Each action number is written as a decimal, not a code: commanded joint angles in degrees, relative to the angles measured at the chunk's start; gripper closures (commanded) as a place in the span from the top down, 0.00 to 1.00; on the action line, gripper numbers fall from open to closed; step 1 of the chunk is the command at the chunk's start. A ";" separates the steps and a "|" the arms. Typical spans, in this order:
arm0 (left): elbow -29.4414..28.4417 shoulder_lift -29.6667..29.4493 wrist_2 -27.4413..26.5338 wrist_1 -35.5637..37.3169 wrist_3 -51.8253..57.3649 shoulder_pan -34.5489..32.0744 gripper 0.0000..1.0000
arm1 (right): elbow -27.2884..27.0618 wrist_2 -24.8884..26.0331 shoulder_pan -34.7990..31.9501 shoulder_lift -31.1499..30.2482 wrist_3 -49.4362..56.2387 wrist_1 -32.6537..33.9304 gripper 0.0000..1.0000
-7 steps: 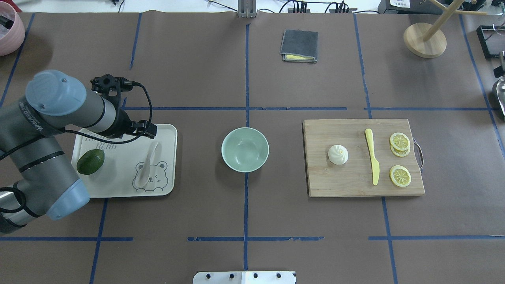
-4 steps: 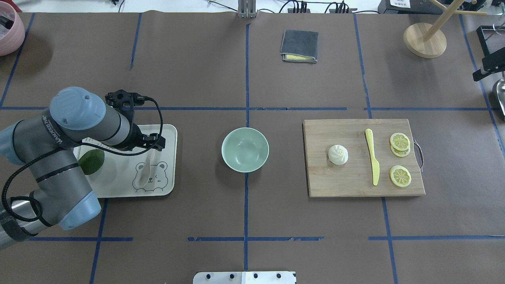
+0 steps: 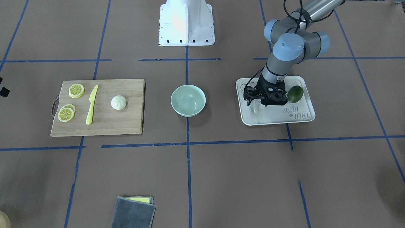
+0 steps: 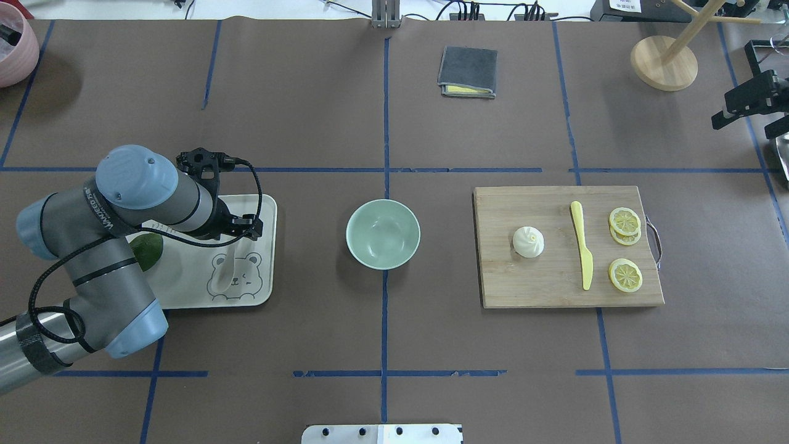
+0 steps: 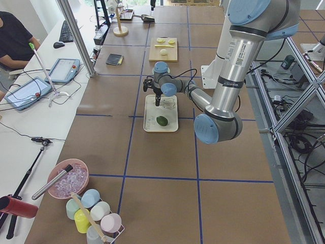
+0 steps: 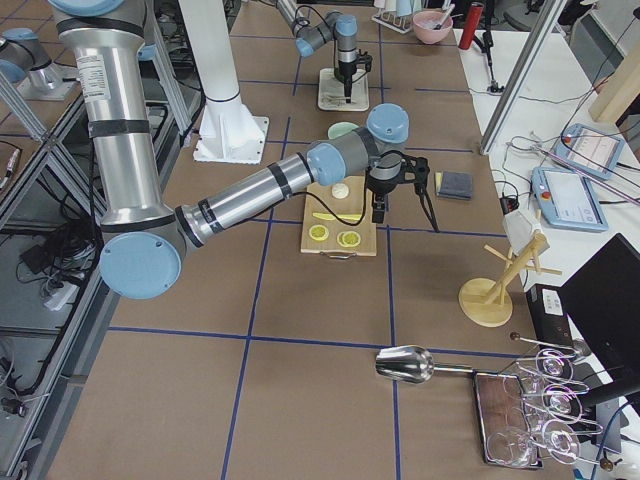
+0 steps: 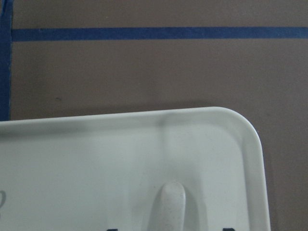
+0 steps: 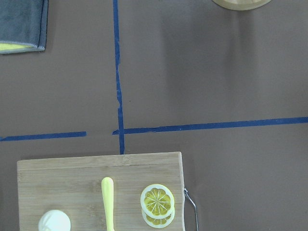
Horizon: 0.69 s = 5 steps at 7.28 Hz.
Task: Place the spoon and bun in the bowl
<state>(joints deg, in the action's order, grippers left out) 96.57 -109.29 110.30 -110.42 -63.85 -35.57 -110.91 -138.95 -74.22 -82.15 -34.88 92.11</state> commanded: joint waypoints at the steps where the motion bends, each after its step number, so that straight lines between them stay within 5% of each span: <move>1: -0.59 0.30 0.00 -0.41 0.04 0.32 0.74 | -0.10 -0.01 0.82 0.32 -0.89 0.00 1.00; 4: -0.07 0.48 0.00 -0.33 -0.22 0.32 0.58 | -0.28 0.08 1.26 0.41 -1.68 -0.09 1.00; 5: 0.37 0.48 0.00 -0.33 -0.31 0.24 0.38 | -0.28 0.08 1.27 0.33 -1.59 0.00 1.00</move>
<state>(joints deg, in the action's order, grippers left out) 96.50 -108.85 110.30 -110.75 -64.05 -35.29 -111.16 -138.90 -73.04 -81.79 -36.49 92.06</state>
